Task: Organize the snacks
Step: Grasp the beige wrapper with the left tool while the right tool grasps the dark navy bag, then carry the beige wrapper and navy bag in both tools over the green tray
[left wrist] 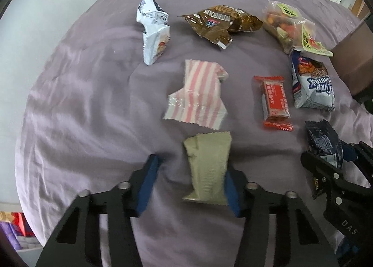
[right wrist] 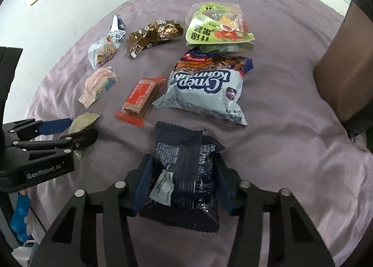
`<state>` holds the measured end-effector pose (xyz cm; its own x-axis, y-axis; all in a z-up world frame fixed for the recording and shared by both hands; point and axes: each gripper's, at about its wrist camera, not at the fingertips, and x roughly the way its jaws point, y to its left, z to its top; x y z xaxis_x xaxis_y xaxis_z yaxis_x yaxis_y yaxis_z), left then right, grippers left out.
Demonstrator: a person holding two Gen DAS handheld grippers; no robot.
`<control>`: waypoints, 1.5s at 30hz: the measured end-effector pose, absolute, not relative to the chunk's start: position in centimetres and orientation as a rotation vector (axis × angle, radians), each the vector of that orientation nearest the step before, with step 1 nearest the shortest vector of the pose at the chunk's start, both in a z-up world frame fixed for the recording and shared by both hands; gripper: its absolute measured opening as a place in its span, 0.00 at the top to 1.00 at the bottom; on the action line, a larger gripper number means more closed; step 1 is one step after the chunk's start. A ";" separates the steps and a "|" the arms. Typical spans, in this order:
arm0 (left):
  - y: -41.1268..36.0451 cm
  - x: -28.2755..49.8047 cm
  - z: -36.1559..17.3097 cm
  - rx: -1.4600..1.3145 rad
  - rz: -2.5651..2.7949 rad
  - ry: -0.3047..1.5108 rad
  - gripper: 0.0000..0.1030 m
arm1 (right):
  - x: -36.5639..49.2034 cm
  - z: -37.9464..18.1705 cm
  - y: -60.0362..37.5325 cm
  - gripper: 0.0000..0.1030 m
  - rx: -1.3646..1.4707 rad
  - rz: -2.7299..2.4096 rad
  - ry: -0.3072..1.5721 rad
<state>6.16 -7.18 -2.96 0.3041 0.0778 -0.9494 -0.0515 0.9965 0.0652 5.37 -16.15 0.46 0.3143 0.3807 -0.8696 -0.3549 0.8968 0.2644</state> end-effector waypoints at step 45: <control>-17.3 -5.2 11.7 0.062 -0.178 1.029 0.85 | -10.1 13.1 -30.9 1.00 0.099 0.309 0.886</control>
